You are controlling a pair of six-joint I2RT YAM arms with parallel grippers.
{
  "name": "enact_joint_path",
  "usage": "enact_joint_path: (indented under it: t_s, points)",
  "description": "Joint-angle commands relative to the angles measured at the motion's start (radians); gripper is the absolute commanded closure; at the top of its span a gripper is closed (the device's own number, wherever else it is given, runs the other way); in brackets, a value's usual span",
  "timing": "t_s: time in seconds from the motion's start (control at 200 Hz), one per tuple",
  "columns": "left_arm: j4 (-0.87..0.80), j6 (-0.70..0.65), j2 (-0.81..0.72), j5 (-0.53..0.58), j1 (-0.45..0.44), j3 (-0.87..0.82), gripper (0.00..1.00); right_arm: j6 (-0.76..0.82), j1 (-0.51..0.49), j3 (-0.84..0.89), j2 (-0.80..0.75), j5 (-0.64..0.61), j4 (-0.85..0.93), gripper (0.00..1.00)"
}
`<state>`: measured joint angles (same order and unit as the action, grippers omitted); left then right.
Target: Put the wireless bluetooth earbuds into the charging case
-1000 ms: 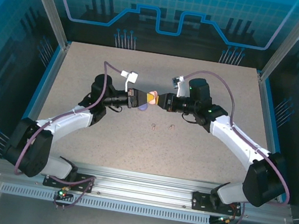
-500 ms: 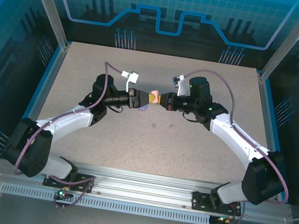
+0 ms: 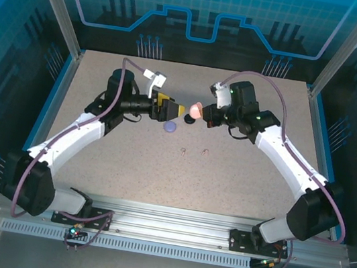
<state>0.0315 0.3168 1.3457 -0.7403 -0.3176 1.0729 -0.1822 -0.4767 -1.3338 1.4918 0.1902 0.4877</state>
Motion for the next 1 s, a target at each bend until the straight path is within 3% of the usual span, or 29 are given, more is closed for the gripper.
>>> enact_joint_path:
  t_s: [0.0, 0.315, 0.775, 0.99]
  points:
    - [-0.231, -0.169, 0.04, -0.083, 0.005, 0.092, 0.01, 0.175, 0.007, -0.039, 0.016, -0.04, 0.076, 1.0]
    - [-0.513, -0.346, 0.173, -0.16, 0.005, 0.252, 0.02, 0.276, -0.002, -0.074, 0.028, 0.07, 0.118, 1.0]
    - [-0.588, -0.391, 0.306, -0.258, -0.012, 0.345, 0.33, 0.269, -0.068, -0.123, 0.063, 0.074, 0.135, 1.0]
    - [-0.62, -0.413, 0.342, -0.28, -0.016, 0.367, 0.42, 0.273, -0.087, -0.148, 0.086, 0.059, 0.146, 1.0]
